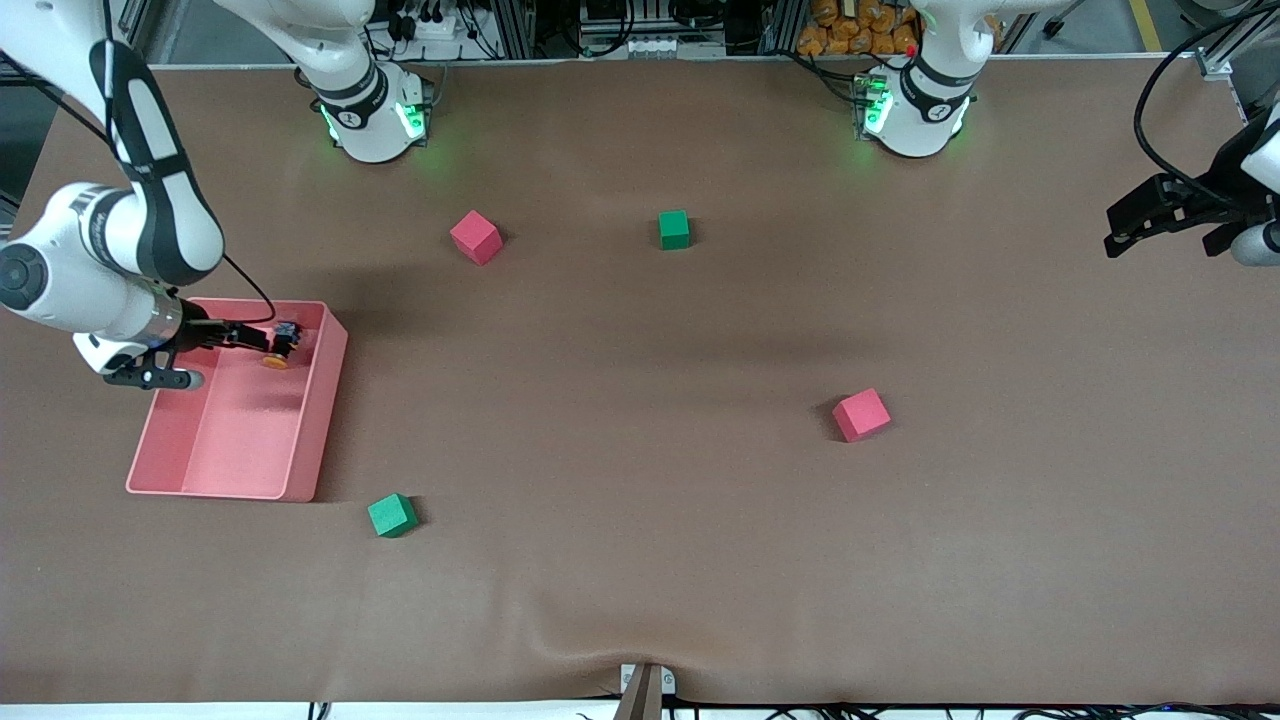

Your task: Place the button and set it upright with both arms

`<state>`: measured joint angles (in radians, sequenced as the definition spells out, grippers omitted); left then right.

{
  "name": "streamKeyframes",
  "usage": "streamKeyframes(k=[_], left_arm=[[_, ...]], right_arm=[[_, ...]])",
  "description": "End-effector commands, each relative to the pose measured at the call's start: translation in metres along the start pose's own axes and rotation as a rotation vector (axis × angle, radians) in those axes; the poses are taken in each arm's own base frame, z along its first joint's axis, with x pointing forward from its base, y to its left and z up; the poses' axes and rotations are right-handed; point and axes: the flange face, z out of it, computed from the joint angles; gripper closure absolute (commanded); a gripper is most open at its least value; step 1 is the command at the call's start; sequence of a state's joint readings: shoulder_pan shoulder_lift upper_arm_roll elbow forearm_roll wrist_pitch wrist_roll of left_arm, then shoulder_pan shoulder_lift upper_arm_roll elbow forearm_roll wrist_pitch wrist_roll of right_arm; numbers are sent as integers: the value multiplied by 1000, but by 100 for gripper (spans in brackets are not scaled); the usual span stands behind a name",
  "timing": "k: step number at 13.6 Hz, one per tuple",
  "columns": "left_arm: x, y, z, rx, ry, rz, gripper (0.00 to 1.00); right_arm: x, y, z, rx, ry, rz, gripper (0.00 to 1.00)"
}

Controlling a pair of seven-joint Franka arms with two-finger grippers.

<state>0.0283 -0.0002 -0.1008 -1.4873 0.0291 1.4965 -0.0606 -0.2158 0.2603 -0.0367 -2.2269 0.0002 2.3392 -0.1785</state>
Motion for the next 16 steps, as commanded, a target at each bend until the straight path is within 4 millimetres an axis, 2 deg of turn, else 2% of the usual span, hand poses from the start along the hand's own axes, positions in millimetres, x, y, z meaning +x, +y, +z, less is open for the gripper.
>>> streamKeyframes(k=[1,3,5,9,16], left_arm=[[-5,-1,-6,-8,4,18,0],[-3,1,-4,-8,1,21,0],[-3,5,-3,-9,1,29,0],[-3,10,-3,-12,-2,38,0],[-7,9,-8,-17,4,40,0]], right_arm=[[-1,0,32,-10,22,-34,0],[-4,-3,52,-18,53,-72,0],[-4,-4,60,-18,53,-77,0],[-3,-7,66,-17,43,-84,0],[-7,-5,65,-11,16,-127,0]])
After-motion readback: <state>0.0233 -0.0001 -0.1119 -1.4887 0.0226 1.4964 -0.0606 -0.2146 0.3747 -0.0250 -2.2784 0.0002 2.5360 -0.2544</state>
